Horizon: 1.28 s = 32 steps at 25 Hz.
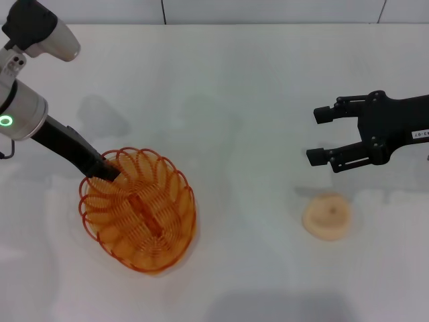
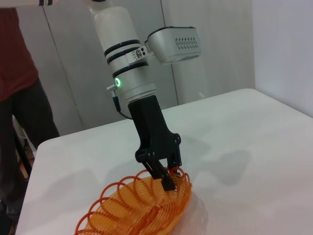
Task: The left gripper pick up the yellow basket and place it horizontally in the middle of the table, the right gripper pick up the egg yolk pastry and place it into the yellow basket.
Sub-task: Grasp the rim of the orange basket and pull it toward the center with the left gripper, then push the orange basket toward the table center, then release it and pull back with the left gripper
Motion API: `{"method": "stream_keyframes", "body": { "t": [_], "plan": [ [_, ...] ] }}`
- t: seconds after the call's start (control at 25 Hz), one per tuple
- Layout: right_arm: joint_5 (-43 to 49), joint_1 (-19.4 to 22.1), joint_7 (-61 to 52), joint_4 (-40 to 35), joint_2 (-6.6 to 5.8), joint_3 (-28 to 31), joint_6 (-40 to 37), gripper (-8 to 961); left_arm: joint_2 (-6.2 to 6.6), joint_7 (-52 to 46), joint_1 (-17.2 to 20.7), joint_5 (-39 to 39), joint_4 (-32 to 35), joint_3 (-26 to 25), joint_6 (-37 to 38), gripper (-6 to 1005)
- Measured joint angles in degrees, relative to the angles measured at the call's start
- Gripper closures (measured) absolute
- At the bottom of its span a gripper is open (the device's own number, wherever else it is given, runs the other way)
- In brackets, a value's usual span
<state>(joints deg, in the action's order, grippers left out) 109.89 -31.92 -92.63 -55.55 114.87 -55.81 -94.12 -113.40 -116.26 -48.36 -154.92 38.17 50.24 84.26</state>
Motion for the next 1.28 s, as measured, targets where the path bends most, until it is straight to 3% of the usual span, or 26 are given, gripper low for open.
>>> {"method": "stream_keyframes", "body": {
  "t": [0.96, 1.08, 1.28],
  "plan": [
    [-0.57, 0.07, 0.08, 0.00, -0.08, 0.00, 0.15, 98, -0.49, -3.08, 1.17, 3.73, 6.92, -0.75, 3.15, 877],
    [-0.57, -0.06, 0.08, 0.00, -0.13, -0.01, 0.22, 98, -1.50, -6.50, 2.85, 4.72, 11.11, -0.46, 3.96, 901],
    [-0.57, -0.10, 0.09, 0.00, -0.17, 0.00, 0.27, 98, -1.74, -12.20, 3.83, 5.67, 11.99, -0.55, 4.57, 902]
  ]
}}
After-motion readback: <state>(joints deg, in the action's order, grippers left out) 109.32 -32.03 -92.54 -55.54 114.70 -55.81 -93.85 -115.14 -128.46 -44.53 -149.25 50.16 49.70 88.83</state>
